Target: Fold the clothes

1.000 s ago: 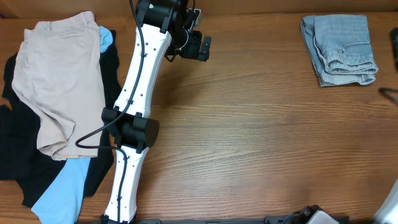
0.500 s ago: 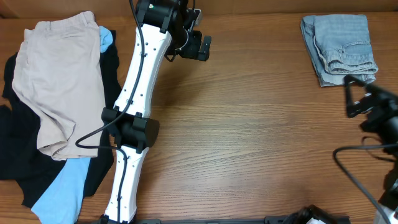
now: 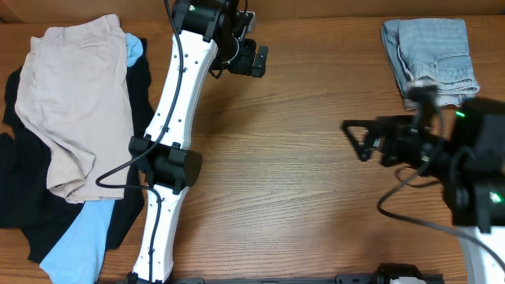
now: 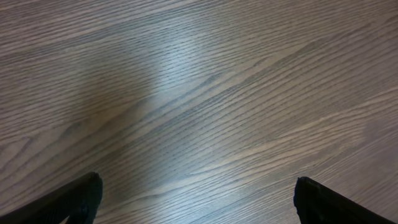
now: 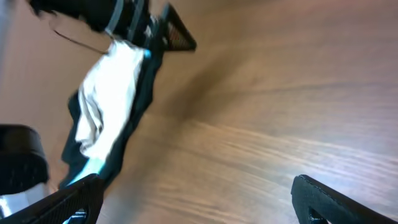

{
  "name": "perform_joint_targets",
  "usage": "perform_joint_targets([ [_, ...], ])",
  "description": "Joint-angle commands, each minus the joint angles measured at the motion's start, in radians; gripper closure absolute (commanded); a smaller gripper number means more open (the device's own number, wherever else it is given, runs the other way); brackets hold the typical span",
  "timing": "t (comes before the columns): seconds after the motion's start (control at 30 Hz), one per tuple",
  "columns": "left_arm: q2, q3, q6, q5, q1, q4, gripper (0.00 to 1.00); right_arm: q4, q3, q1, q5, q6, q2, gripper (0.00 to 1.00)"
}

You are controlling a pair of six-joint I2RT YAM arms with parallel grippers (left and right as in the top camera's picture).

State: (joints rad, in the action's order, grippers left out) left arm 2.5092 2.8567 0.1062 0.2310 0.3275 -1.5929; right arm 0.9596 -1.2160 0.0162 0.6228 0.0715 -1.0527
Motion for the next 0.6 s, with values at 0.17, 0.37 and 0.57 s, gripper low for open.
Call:
perform_joint_targets([
  [0.17,-0.011,0.010,0.014,-0.006,0.001,0.001,0.00,-0.105,-0.001,-0.028,-0.212,0.003,-0.215,0.00],
  [0.37,-0.011,0.010,0.014,-0.006,0.001,0.001,0.00,-0.274,0.047,-0.029,-0.248,0.002,-0.323,0.00],
  [0.57,-0.011,0.010,0.014,-0.006,0.001,0.001,0.00,-0.562,0.220,-0.092,-0.285,0.003,-0.260,0.00],
])
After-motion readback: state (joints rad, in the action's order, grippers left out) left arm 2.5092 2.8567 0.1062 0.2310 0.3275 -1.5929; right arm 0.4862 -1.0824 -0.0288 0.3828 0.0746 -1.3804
